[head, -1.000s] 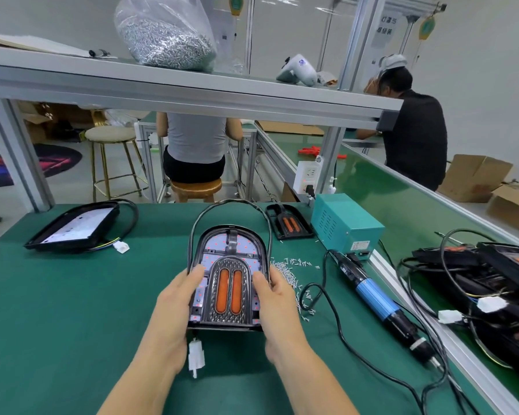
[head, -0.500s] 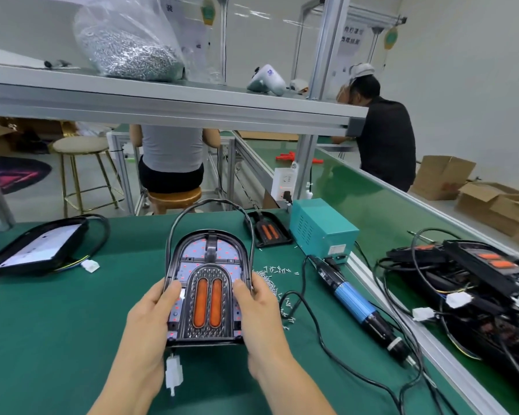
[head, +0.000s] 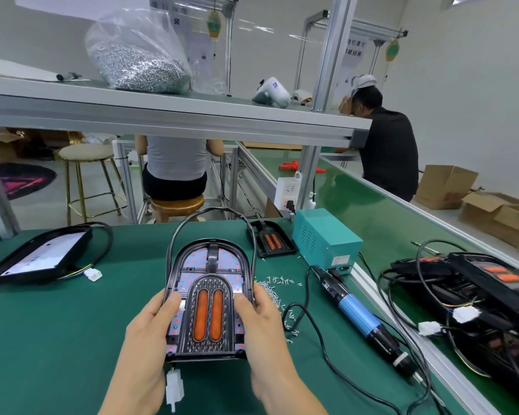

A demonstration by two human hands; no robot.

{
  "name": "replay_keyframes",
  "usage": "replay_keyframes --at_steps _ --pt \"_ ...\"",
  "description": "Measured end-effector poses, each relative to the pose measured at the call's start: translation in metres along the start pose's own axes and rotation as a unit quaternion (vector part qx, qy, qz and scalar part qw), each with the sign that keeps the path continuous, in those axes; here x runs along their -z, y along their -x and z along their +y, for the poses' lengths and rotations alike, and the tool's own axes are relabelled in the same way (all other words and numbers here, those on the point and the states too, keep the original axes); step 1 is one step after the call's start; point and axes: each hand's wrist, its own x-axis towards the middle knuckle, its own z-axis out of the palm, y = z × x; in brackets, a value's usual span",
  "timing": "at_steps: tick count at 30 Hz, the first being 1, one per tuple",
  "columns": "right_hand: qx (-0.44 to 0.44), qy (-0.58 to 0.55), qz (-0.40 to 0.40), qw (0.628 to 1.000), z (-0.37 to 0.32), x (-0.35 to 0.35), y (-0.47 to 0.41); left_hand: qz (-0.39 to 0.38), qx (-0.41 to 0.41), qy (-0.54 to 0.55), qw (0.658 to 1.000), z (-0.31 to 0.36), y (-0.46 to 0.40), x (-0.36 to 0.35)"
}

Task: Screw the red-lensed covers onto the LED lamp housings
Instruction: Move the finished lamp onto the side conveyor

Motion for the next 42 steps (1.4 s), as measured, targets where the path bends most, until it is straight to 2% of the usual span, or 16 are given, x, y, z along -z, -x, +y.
replay_keyframes --at_steps 9,15,23,29,42 --pt "0.048 0.005 -0.008 0.999 -0.012 0.008 0.007 -0.024 0.002 0.032 0.999 0.007 -0.002 -0.01" --pt "0.085 -0.027 0.068 0.994 -0.021 0.035 0.01 -0.119 0.021 0.029 0.992 0.018 -0.005 -0.046" --pt "0.118 -0.031 0.177 0.977 -0.046 0.104 0.017 -0.208 0.049 -0.015 0.977 0.007 -0.014 -0.13" --pt "0.155 -0.006 0.294 0.943 -0.063 0.16 0.023 -0.242 0.08 -0.052 0.965 -0.013 -0.014 -0.198" --pt "0.116 0.027 0.47 0.874 -0.103 0.295 0.066 -0.375 0.145 -0.117 0.908 -0.078 0.017 -0.353"
